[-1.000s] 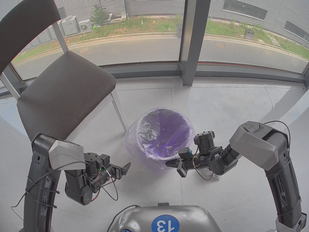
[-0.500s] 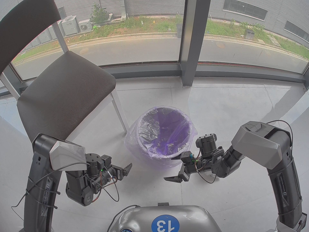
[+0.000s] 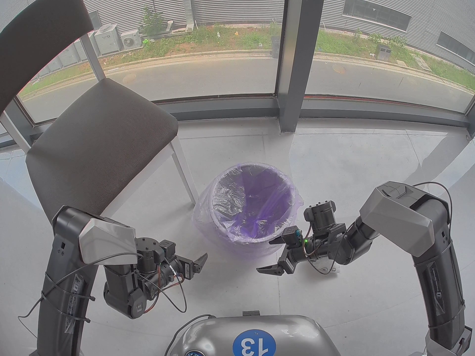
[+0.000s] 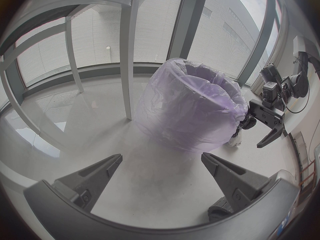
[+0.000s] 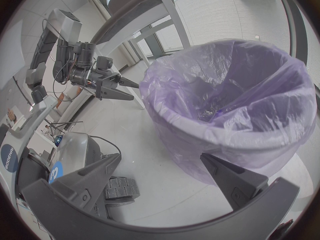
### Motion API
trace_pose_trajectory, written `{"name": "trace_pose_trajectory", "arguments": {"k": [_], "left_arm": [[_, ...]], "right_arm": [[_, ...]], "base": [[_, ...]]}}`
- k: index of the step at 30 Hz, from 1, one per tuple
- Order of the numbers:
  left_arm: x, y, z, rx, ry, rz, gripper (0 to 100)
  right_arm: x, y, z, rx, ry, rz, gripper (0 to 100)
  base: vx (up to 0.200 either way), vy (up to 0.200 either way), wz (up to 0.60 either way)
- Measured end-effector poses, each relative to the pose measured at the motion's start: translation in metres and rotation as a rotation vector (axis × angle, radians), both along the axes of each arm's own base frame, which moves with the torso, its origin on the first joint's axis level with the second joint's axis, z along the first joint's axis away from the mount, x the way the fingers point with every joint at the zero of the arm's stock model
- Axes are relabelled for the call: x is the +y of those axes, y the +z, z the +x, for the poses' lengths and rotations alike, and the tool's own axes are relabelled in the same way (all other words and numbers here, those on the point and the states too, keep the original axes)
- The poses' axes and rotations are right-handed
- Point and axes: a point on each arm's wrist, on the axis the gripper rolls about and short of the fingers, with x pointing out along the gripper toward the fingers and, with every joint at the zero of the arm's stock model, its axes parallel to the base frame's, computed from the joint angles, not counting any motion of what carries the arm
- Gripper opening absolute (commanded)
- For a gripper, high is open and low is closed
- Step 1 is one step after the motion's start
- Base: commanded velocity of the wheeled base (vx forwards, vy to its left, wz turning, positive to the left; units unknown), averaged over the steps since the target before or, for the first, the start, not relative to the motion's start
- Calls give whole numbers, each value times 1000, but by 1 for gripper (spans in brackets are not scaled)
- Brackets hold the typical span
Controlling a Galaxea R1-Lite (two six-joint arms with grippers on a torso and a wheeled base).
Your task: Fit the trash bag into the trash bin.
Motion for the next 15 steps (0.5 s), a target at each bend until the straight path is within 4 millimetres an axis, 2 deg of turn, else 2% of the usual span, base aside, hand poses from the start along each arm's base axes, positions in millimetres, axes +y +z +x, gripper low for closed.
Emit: {"name": "trace_pose_trajectory", "arguments": {"k": [4, 9, 15], "left_arm": [[-4, -2, -1, 1, -6, 1, 100], [-6, -3, -1, 3, -7, 2, 100], [-10, -4, -2, 3, -17, 0, 100]], "right_arm": [[-1, 0, 3, 25, -33, -22, 100], [-1, 2, 5, -27, -23, -16, 100], [-5, -4, -9, -75, 2, -23, 100]], "base": [[0, 0, 0], [0, 0, 0], [0, 0, 0]]}}
